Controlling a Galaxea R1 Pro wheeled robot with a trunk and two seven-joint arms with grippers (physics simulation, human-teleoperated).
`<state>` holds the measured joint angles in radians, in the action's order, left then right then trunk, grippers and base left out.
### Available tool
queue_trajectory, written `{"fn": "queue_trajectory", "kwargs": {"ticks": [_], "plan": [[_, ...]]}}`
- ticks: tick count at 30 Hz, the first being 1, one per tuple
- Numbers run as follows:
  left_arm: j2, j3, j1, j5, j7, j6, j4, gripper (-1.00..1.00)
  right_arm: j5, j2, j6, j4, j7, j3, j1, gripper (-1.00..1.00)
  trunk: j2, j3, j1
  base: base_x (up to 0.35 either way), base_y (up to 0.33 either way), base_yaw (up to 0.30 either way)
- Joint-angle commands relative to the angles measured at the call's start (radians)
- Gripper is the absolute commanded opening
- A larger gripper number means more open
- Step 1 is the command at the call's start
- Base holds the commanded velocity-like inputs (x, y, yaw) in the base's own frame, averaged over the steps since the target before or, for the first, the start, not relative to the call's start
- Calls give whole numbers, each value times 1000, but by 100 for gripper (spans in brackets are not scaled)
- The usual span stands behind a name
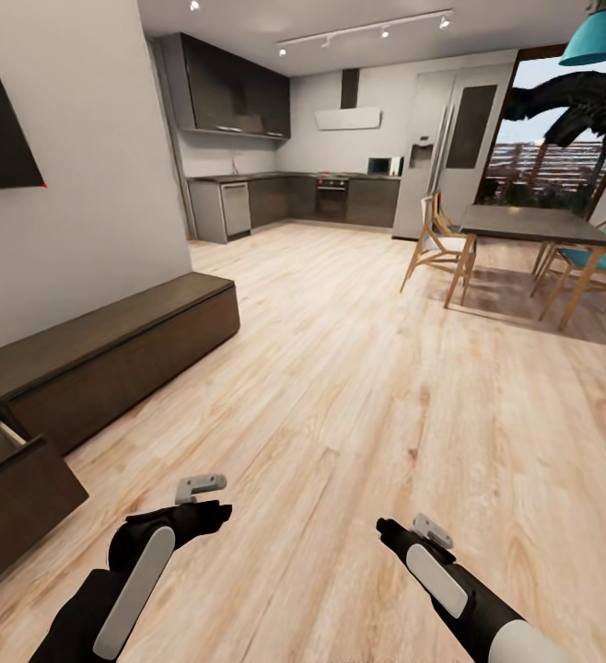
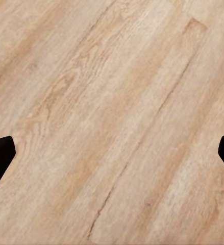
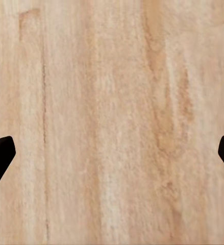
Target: Place each of the two pumpkins and all three candles from the living room inside a cabinet in the living room (use any cabinet), then make sure every cabinet is closed, and position the cauldron so it is next to a table in the living room.
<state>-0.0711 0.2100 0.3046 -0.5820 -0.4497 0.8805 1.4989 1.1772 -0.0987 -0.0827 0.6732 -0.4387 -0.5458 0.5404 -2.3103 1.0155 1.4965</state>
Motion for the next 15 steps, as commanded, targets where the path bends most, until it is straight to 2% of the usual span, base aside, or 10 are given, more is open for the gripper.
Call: {"fn": "queue_trajectory", "kwargs": {"ticks": [1,10,15], "plan": [[-1,2,1,-10,-10,2,1,100,3,-1,-2,1,-7,-6,1,100,0,2,0,0,0,-240],[-1,2,1,-13,-10,2,1,100,4,2,-2,-27,-6,-5,1,100,0,11,0,3,-3,-238],[-1,1,1,-12,-11,2,1,100,5,2,-1,-31,-6,-5,1,100,0,16,0,140,-136,-235]]}}
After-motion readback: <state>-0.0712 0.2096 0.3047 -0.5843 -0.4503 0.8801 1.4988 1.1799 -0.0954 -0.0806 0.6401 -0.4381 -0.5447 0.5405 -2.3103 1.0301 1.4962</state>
